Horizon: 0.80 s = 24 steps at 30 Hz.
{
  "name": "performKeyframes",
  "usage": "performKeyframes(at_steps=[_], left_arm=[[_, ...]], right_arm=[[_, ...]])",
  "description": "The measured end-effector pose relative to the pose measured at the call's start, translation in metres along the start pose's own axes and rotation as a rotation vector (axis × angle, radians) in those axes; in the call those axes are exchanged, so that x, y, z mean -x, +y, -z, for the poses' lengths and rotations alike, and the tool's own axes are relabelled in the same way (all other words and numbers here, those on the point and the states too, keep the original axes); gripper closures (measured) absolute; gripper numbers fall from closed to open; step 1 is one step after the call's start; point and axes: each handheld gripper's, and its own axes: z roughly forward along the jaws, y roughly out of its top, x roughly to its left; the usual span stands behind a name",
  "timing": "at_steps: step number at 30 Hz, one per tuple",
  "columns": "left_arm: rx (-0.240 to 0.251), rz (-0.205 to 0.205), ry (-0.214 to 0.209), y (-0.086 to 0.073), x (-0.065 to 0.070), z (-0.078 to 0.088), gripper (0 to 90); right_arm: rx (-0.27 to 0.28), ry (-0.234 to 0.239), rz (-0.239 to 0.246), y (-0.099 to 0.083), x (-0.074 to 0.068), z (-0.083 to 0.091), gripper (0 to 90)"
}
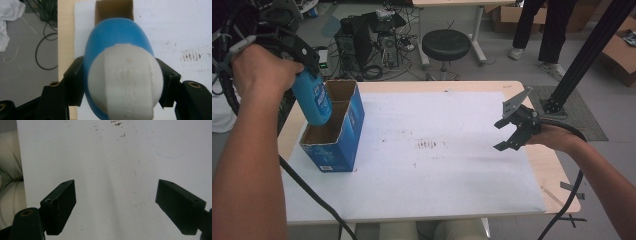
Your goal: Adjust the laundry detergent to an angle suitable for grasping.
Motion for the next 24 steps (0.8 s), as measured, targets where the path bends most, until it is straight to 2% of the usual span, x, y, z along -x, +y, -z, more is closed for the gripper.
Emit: performKeyframes(at_steps=[1, 4, 7, 15, 20, 24], left_arm=[[-0.002, 0.008, -0.007, -0.003, -0.003, -0.008, 38.1], [0.003, 0.010, -0.008, -0.005, -0.005, -0.015, 38.2], [0.003, 0.005, -0.010, -0.010, -0.009, -0.030, 38.2], [0.025, -0.035, -0.010, -0.016, -0.011, -0.056, 38.2], [0.012, -0.045, -0.015, -0.018, -0.011, -0.071, 38.2], [0.003, -0.063, -0.021, -0.021, -0.008, -0.091, 38.2]], right_arm=[[-0.003, 0.001, 0.004, 0.000, 0.000, -0.002, 16.6], [-0.005, 0.003, 0.000, -0.001, 0.000, -0.002, 16.6], [-0.003, -0.003, 0.001, -0.002, 0.001, -0.001, 16.6], [-0.008, -0.004, -0.017, -0.006, 0.003, -0.003, 16.6], [-0.017, -0.005, -0.025, -0.007, 0.003, -0.004, 16.5], [-0.017, -0.003, -0.031, -0.009, 0.003, -0.006, 16.5]])
